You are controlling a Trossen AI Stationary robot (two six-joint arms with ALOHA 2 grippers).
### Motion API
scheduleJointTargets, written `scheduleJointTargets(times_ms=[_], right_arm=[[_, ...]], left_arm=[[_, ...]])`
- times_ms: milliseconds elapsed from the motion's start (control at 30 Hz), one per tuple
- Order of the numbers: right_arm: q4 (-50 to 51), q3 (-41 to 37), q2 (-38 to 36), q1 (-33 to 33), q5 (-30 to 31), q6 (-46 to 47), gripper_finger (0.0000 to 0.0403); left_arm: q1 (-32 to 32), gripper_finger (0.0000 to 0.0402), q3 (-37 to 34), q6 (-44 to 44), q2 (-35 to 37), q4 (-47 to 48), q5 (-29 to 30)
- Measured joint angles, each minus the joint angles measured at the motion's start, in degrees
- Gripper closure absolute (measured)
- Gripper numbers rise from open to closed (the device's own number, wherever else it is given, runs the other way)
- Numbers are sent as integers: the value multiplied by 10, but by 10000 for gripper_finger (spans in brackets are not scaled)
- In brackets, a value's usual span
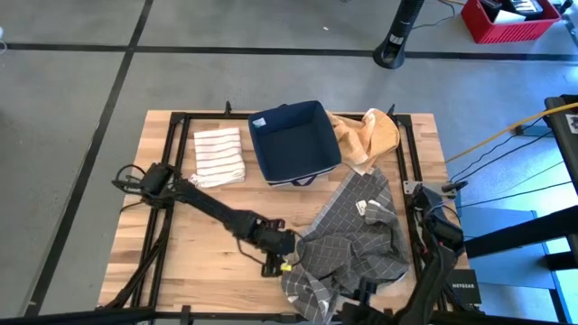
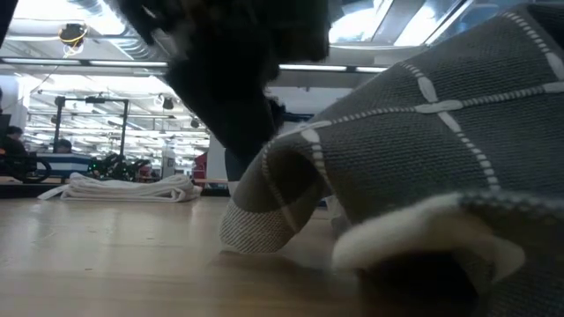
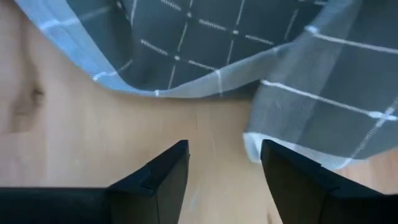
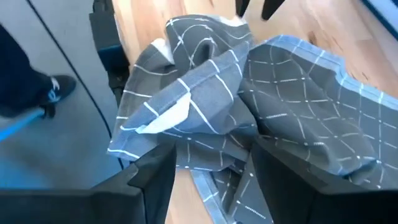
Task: Fold towel
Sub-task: Fold the black towel
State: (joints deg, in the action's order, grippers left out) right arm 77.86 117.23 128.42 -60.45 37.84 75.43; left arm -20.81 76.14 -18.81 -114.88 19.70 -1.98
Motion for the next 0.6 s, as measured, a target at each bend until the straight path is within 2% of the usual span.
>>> scheduleJointTargets(times_ms=[167, 267, 467, 600], right_arm=[[0, -24, 0, -12, 3, 36, 203], [-1, -37, 0, -11, 8, 38, 205], [-10, -57, 0, -10, 14, 38, 205], [-15, -60, 0, -10, 16, 37, 205]], left_arm=[[23, 212, 0, 5, -23, -19, -108], [23, 212, 0, 20, -31, -45, -152], [18, 217, 0, 28, -31, -78, -161], [15, 235, 1, 41, -37, -85, -161]])
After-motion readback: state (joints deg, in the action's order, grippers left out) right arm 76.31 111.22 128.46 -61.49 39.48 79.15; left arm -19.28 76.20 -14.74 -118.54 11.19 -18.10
